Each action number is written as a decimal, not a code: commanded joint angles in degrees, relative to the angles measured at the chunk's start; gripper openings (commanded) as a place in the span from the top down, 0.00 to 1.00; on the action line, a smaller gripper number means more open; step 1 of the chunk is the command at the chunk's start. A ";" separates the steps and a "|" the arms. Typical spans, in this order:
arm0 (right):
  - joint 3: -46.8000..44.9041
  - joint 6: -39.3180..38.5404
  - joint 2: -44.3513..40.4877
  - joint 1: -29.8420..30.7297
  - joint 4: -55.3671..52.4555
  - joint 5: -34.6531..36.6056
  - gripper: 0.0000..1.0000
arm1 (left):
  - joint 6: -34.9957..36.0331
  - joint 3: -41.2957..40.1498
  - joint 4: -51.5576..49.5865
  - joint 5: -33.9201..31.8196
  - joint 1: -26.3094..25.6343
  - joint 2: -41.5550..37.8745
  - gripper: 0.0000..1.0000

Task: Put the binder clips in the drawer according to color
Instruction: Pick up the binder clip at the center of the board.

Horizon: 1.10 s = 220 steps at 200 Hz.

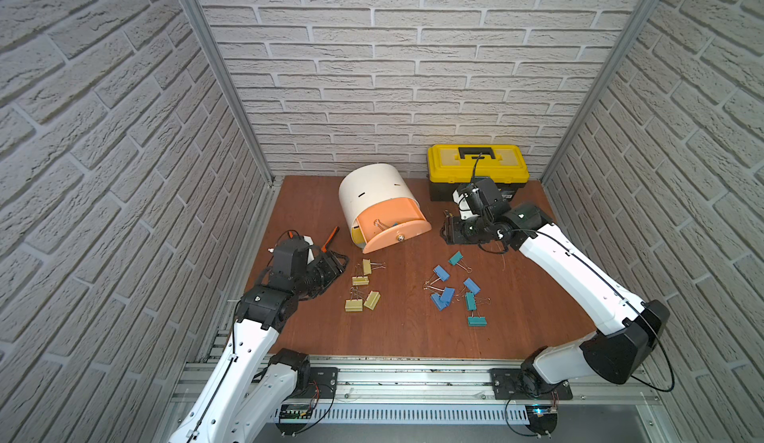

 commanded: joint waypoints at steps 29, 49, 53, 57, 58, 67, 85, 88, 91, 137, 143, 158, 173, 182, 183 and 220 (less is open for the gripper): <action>-24.43 2.51 -6.33 -8.65 6.69 0.42 0.34 | -0.90 -12.84 5.40 0.93 0.24 -4.99 0.38; -25.62 1.02 -4.46 -9.92 7.05 -0.28 0.34 | -2.15 -16.30 6.20 0.95 0.34 -7.34 0.38; -25.84 0.66 -4.13 -10.00 7.35 -0.27 0.33 | -2.39 -16.77 6.29 0.90 0.38 -7.86 0.38; -25.97 0.29 -3.77 -10.01 7.58 -0.27 0.33 | -2.53 -17.23 6.21 0.80 0.39 -8.44 0.38; -25.98 0.18 -3.68 -10.02 7.66 -0.27 0.33 | -2.60 -17.32 6.21 0.79 0.39 -8.57 0.38; -26.08 -0.42 -2.81 -10.20 7.90 0.06 0.33 | -2.89 -18.12 6.04 0.61 0.39 -9.58 0.38; -26.16 -1.46 -0.74 -10.69 8.66 0.06 0.33 | -3.08 -19.37 5.68 0.52 0.38 -11.07 0.38; -26.16 -1.61 -0.37 -10.79 8.85 0.08 0.32 | -3.11 -19.61 5.68 0.58 0.39 -11.20 0.37; -26.16 -1.79 -0.01 -10.87 9.07 0.14 0.32 | -3.14 -19.75 5.60 0.60 0.32 -11.37 0.37; -25.34 -7.13 5.91 -11.32 11.64 2.63 0.28 | -3.67 -21.46 6.82 0.93 0.39 -10.95 0.37; -25.14 -7.93 6.66 -11.34 11.74 3.40 0.27 | -3.54 -21.46 7.04 1.02 0.39 -10.68 0.37; -24.55 -10.41 8.51 -11.49 12.11 4.61 0.26 | -3.29 -21.15 7.50 1.28 0.39 -9.67 0.37; -24.07 -12.62 10.18 -11.67 12.55 5.34 0.25 | -3.03 -20.89 8.02 1.63 0.48 -8.47 0.36; -23.73 -13.81 11.23 -11.69 12.74 5.67 0.25 | -2.74 -20.61 8.38 1.83 0.41 -7.70 0.36; -23.67 -13.94 11.38 -11.69 12.75 5.73 0.25 | -2.75 -20.59 8.39 1.88 0.40 -7.68 0.36; -22.61 -17.89 15.72 -11.78 13.71 5.31 0.24 | -1.63 -18.80 8.93 2.62 0.54 -4.42 0.36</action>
